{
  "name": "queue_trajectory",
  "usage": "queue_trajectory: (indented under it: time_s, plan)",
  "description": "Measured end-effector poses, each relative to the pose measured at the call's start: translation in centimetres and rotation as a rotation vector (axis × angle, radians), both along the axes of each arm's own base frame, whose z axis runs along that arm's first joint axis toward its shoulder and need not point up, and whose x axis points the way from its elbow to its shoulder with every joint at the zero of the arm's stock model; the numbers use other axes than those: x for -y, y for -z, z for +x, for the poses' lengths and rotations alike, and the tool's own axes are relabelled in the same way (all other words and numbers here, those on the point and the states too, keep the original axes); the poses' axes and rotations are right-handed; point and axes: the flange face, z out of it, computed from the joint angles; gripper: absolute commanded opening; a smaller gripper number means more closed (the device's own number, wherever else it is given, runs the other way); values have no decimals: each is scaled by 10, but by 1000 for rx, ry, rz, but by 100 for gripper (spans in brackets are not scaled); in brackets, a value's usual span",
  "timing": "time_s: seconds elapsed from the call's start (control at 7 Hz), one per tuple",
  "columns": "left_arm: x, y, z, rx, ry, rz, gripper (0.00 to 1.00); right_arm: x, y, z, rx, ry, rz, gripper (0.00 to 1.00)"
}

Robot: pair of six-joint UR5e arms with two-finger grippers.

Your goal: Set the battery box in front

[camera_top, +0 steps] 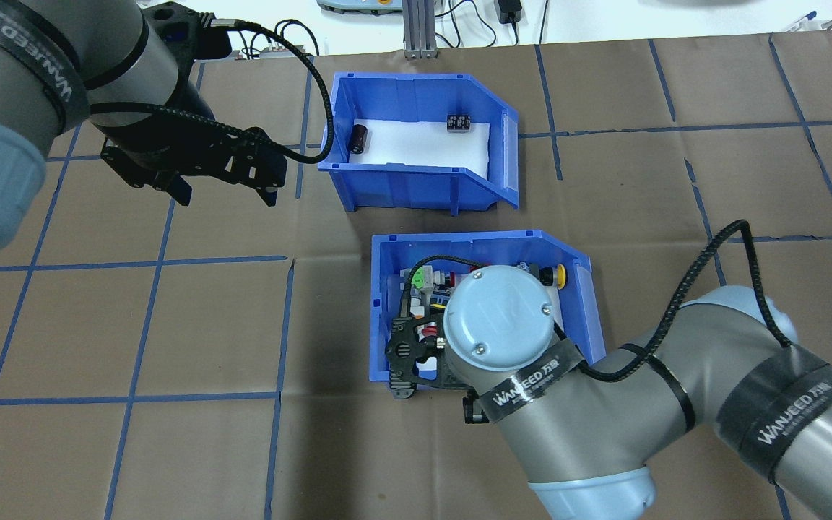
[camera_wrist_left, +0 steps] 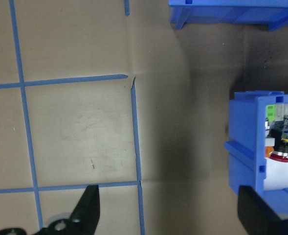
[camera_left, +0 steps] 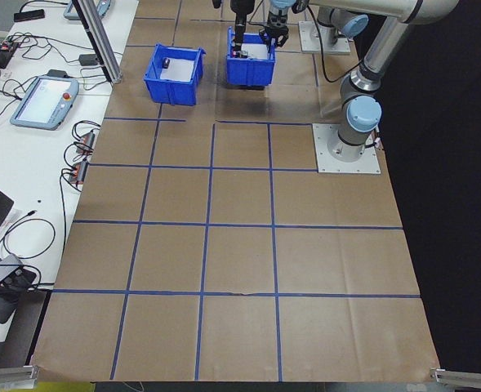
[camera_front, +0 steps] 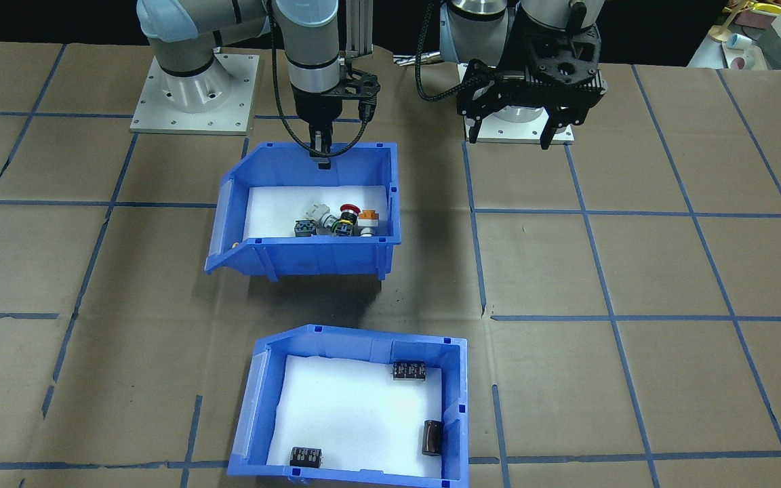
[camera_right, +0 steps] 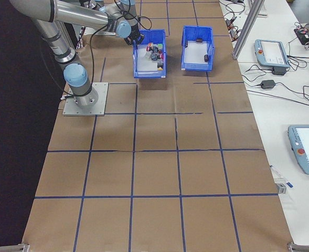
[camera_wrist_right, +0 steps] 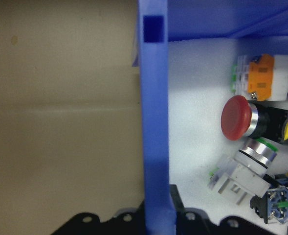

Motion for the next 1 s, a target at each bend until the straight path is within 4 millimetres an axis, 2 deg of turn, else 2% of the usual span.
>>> queue_trajectory:
  time_s: [0.14,0.43,0.57,0.71,1.0]
  plan:
    - [-4,-4,1,-1,17,-20,99,2,6,15,-14,1,5,2]
    - [-11,-9,4,6,73,-35,99,4,18,23,-49,-2,15,4]
    - [-11,-9,7,7,76,-35,99,4,20,24,-56,-6,19,39]
    - [-11,-6,9,9,75,-25,99,3,23,23,-59,-7,24,99]
    - [-15,12,12,11,71,22,99,3,27,18,-57,8,37,100]
